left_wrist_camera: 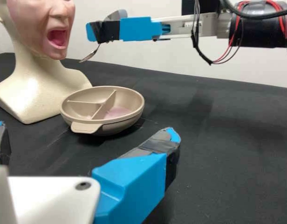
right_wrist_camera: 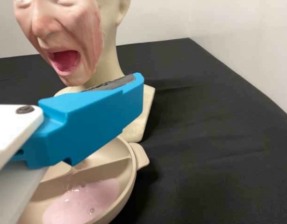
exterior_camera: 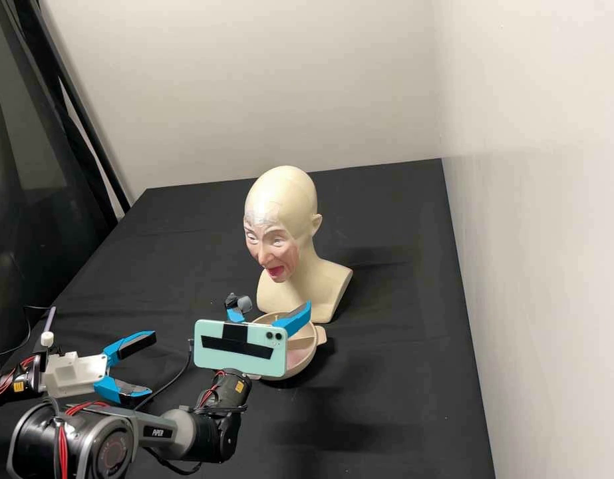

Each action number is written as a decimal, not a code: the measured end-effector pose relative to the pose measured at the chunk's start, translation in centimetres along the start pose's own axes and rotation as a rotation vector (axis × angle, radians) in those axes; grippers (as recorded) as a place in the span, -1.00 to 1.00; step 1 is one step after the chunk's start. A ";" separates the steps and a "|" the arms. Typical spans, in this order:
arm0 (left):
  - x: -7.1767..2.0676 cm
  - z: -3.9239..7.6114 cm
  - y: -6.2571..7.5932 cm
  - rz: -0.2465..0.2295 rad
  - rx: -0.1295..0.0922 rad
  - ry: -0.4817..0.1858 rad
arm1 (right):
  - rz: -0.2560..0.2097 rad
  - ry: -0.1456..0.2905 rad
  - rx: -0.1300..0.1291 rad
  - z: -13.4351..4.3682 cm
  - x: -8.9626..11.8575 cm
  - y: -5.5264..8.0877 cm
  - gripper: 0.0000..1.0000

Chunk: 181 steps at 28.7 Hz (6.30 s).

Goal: Feed the grandma with a spoon

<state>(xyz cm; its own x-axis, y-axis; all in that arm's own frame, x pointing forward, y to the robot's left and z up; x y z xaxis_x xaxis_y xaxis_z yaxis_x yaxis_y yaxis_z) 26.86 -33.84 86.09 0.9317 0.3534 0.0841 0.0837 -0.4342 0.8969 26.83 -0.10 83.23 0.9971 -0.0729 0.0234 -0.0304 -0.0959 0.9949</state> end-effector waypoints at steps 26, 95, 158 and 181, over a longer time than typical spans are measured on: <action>0.03 0.5 -0.1 -0.005 0.004 -0.016 | -0.005 0.020 -0.002 -0.2 -0.4 -0.1 -1.00; 0.16 2.7 -0.4 -0.007 0.018 -0.095 | -0.195 -0.126 -0.086 5.4 1.0 -5.6 -1.00; 0.88 2.6 -0.5 -0.011 0.016 -0.091 | 0.059 0.041 0.003 -1.4 4.3 0.6 -1.00; 1.07 2.4 -0.8 -0.024 0.016 -0.084 | 0.043 0.060 0.009 -3.2 5.0 0.4 -1.00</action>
<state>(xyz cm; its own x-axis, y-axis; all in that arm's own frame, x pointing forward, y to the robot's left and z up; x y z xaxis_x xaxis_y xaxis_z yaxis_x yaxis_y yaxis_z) 28.65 -35.12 84.39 0.9556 0.2937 0.0254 0.1114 -0.4395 0.8913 32.00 2.62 84.05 0.9972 -0.0173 0.0724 -0.0738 -0.1030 0.9919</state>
